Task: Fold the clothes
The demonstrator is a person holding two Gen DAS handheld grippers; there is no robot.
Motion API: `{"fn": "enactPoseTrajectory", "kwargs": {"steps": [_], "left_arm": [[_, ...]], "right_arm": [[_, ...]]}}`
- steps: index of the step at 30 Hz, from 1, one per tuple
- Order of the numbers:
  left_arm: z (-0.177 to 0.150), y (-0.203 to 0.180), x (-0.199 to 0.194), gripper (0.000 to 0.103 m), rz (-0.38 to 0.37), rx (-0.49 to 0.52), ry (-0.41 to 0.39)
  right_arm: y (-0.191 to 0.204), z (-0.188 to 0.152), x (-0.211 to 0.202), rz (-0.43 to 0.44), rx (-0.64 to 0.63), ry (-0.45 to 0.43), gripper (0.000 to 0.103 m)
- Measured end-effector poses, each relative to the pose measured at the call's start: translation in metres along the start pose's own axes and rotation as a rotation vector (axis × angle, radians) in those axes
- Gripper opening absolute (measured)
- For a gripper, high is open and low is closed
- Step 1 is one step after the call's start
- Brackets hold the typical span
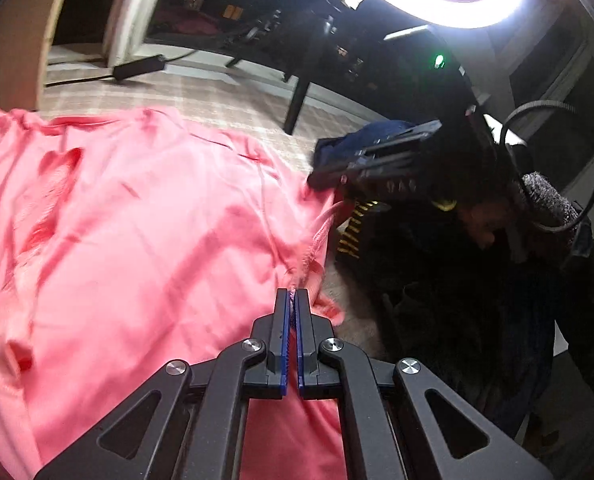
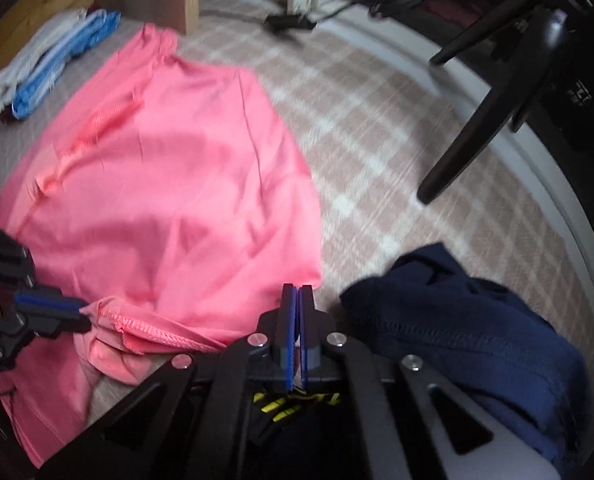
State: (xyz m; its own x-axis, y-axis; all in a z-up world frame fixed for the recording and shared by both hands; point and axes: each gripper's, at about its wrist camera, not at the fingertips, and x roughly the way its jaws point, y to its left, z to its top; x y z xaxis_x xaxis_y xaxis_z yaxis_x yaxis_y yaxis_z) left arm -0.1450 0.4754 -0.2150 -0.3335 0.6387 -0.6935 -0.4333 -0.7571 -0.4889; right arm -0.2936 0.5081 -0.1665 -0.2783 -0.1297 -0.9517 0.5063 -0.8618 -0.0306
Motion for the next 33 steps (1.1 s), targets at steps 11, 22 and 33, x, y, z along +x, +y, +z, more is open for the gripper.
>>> {"fn": "enactPoseTrajectory", "kwargs": {"steps": [11, 22, 33], "left_arm": [[-0.008, 0.042, -0.01, 0.002, 0.087, -0.108, -0.007], [-0.007, 0.029, -0.014, 0.001, 0.074, -0.039, 0.017], [-0.006, 0.018, -0.016, 0.001, 0.066, 0.015, 0.028]], "right_arm": [[0.011, -0.002, -0.012, 0.057, -0.067, -0.036, 0.05], [0.055, -0.026, -0.005, 0.003, -0.278, 0.026, 0.05], [0.079, -0.031, 0.01, -0.056, -0.353, 0.051, 0.045]]}}
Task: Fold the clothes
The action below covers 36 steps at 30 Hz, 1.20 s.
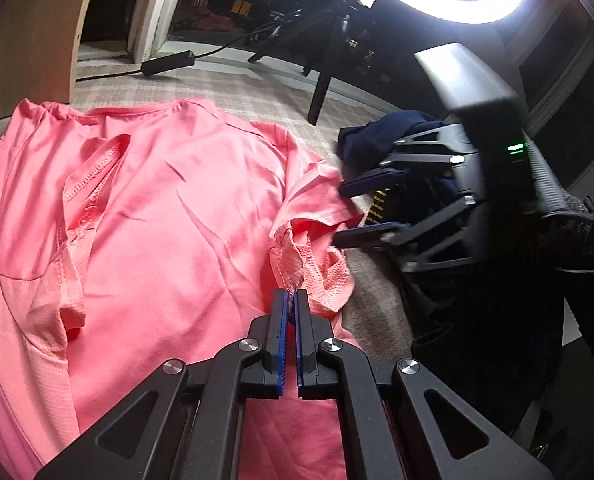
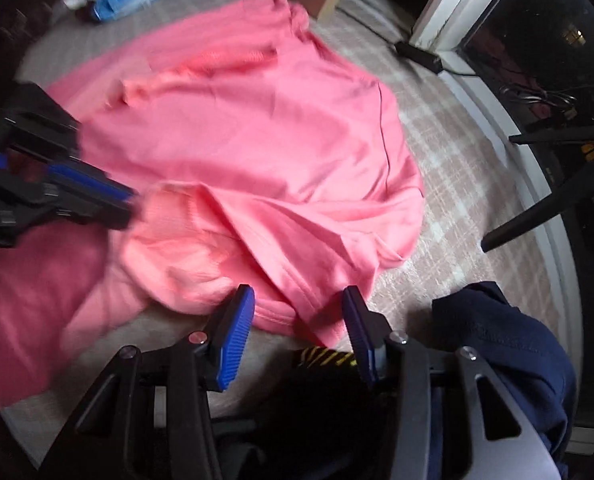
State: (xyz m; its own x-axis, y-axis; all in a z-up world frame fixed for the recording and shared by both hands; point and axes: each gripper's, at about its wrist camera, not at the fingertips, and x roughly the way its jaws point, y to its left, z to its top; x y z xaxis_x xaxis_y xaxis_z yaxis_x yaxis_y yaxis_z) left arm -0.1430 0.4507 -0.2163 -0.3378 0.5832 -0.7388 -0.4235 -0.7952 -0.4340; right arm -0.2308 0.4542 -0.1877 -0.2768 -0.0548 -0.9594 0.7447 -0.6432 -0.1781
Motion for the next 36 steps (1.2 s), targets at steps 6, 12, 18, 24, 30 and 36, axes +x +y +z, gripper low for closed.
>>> {"fn": "enactPoseTrajectory", "kwargs": {"steps": [6, 12, 18, 24, 30, 36], "left_arm": [[0.002, -0.01, -0.001, 0.001, -0.015, 0.036, 0.006], [0.006, -0.039, 0.016, 0.001, -0.097, 0.075, 0.048], [-0.003, -0.07, 0.024, 0.012, -0.054, 0.216, 0.078], [0.002, -0.087, 0.034, 0.017, 0.023, 0.333, 0.06], [0.006, -0.091, 0.065, 0.004, 0.077, 0.392, 0.127], [0.02, -0.057, 0.031, 0.004, -0.156, 0.098, 0.042]], "right_arm": [[-0.03, -0.006, -0.009, 0.021, 0.136, -0.021, 0.002], [-0.056, -0.018, -0.035, -0.01, 0.23, -0.066, 0.002], [-0.065, -0.022, -0.02, -0.044, 0.26, -0.042, 0.002], [-0.073, -0.019, -0.009, -0.025, 0.293, -0.03, 0.002], [-0.076, -0.02, -0.006, -0.029, 0.309, -0.027, 0.002], [-0.082, -0.02, -0.028, -0.063, 0.337, -0.096, 0.002]]}}
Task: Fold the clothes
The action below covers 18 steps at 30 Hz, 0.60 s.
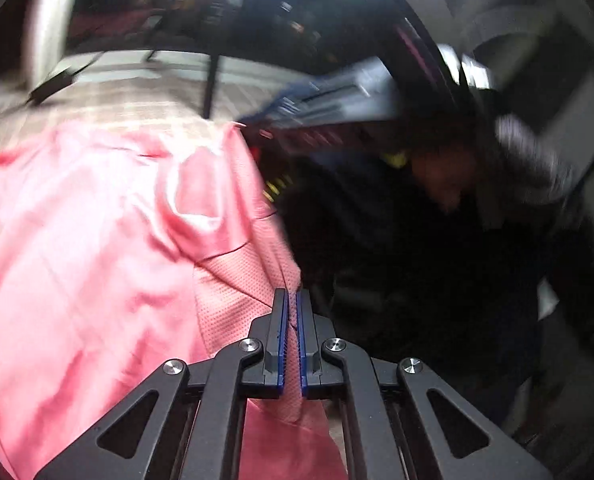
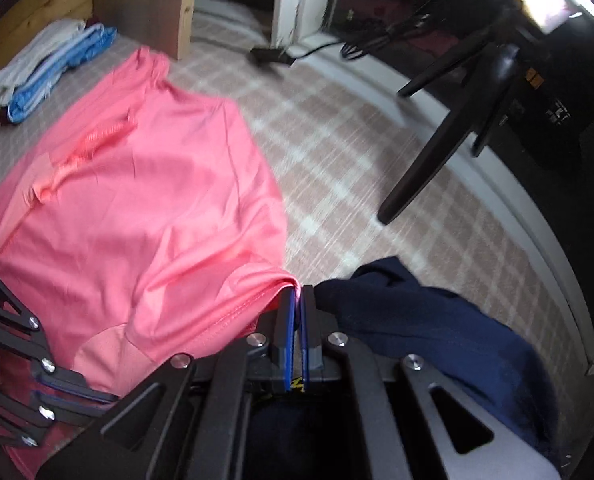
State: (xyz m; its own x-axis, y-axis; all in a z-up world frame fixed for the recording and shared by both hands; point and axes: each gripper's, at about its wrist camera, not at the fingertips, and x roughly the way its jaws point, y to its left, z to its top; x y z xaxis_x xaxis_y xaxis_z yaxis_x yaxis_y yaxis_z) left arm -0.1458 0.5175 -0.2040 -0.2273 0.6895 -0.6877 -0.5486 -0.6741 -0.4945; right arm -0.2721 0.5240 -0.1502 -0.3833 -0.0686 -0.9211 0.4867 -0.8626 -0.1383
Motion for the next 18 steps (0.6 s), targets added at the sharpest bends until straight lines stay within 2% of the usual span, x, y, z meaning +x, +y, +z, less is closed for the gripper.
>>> {"fn": "enactPoseTrajectory", "kwargs": {"steps": [5, 7, 9, 11, 13, 15, 18], "left_arm": [[-0.006, 0.014, -0.014, 0.004, -0.051, -0.096, -0.048], [-0.009, 0.017, -0.011, 0.004, -0.058, -0.128, -0.043], [-0.012, 0.02, -0.007, 0.01, -0.066, -0.159, -0.019], [-0.016, 0.022, -0.002, 0.011, -0.073, -0.191, 0.004], [-0.027, 0.022, -0.02, 0.011, -0.059, -0.179, -0.02], [-0.043, 0.017, -0.047, 0.011, -0.003, -0.141, -0.011], [-0.071, 0.004, -0.086, 0.011, 0.038, -0.105, 0.013]], "right_arm": [[0.011, 0.017, -0.007, -0.024, -0.026, -0.015, 0.002], [0.013, 0.024, -0.001, -0.096, -0.054, 0.004, 0.002], [0.014, 0.029, 0.01, -0.186, -0.092, 0.043, 0.002], [0.016, 0.024, 0.022, -0.215, -0.124, 0.089, 0.002], [0.019, 0.018, 0.03, -0.218, -0.142, 0.113, 0.002], [0.021, 0.012, 0.038, -0.212, -0.147, 0.129, 0.002], [0.022, 0.006, 0.046, -0.191, -0.149, 0.145, 0.002]]}}
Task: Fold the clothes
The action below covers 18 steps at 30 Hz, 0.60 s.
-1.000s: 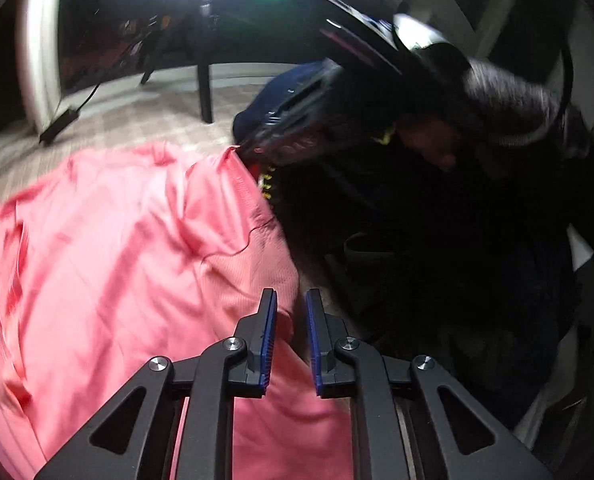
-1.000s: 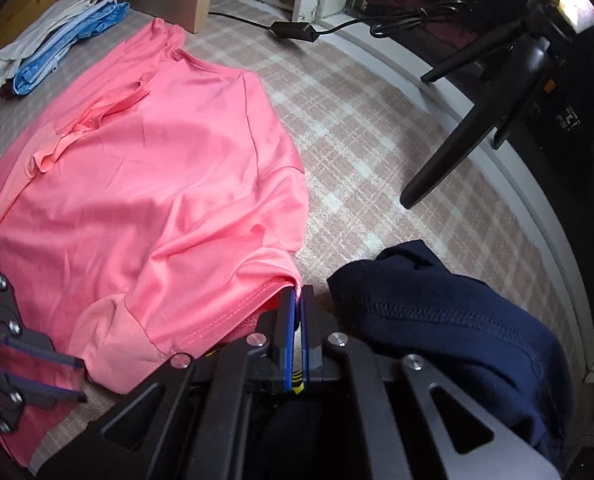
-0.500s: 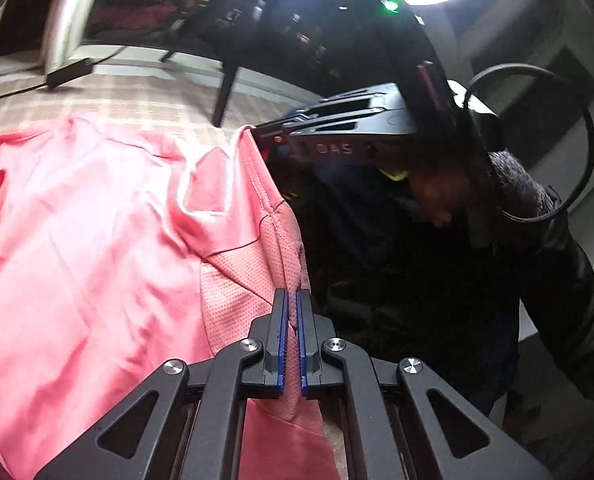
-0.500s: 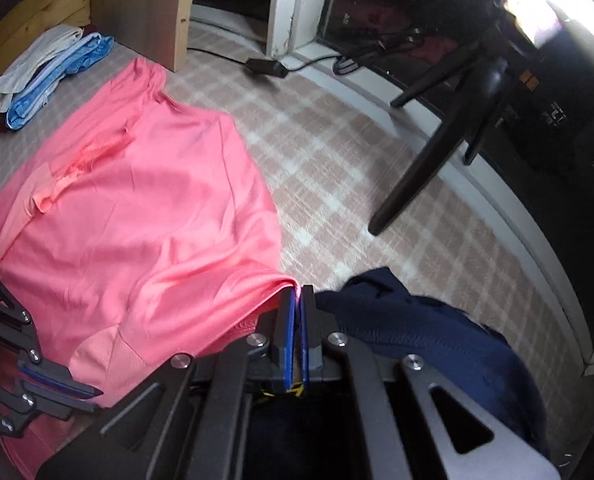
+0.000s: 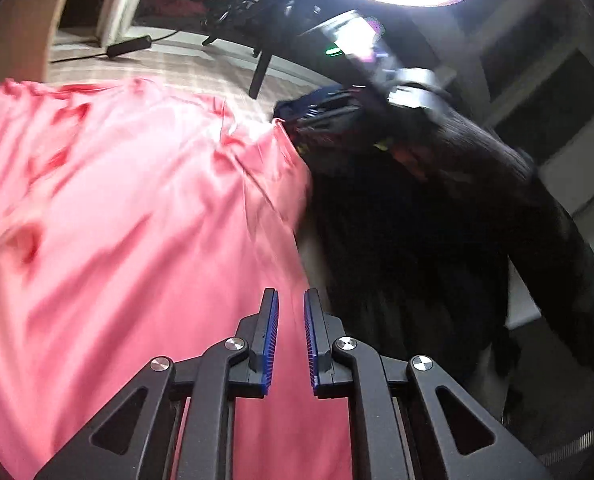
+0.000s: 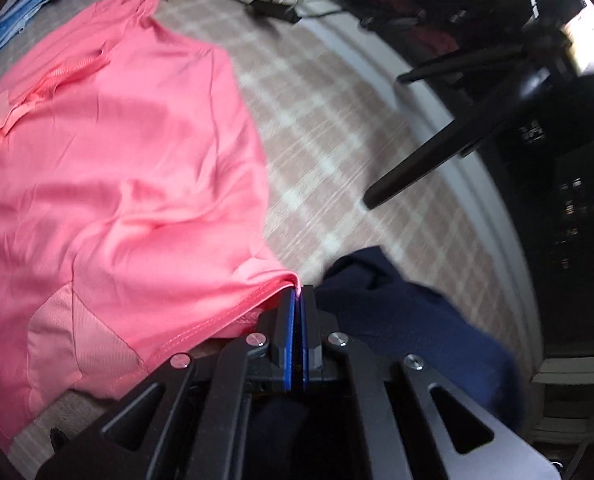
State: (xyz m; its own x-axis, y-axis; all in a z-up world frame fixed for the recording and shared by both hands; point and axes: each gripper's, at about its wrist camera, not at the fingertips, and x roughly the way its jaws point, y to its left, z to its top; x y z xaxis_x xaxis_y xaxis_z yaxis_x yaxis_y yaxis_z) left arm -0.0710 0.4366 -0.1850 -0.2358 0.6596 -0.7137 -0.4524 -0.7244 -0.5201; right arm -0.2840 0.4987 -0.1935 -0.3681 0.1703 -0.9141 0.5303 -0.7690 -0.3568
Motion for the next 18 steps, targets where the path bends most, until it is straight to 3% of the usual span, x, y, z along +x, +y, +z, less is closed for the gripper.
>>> {"fn": "enactPoseTrajectory", "kwargs": {"steps": [5, 8, 10, 13, 14, 16, 18], "left_arm": [[-0.059, -0.02, -0.06, 0.011, 0.046, 0.02, 0.04], [-0.089, -0.033, -0.098, 0.011, 0.008, -0.049, 0.033], [-0.113, -0.048, -0.129, 0.012, 0.036, -0.055, 0.025], [-0.149, -0.071, -0.176, 0.025, 0.082, -0.061, 0.013], [-0.165, -0.085, -0.187, 0.029, 0.138, -0.025, 0.021], [-0.164, -0.097, -0.171, 0.029, 0.206, 0.014, 0.021], [-0.18, -0.109, -0.142, 0.032, 0.209, 0.04, 0.02]], "right_arm": [[0.005, -0.004, 0.008, 0.02, -0.008, 0.011, 0.002], [0.005, -0.006, 0.004, 0.01, -0.01, 0.005, 0.002], [0.004, -0.009, 0.001, 0.008, 0.001, 0.001, 0.002], [-0.001, -0.016, -0.014, 0.02, 0.041, -0.017, 0.005], [-0.003, -0.018, -0.022, 0.02, 0.054, -0.028, 0.007], [-0.006, -0.024, -0.04, 0.018, 0.082, -0.055, 0.014], [-0.008, -0.035, -0.06, 0.027, 0.117, -0.089, 0.022]]}}
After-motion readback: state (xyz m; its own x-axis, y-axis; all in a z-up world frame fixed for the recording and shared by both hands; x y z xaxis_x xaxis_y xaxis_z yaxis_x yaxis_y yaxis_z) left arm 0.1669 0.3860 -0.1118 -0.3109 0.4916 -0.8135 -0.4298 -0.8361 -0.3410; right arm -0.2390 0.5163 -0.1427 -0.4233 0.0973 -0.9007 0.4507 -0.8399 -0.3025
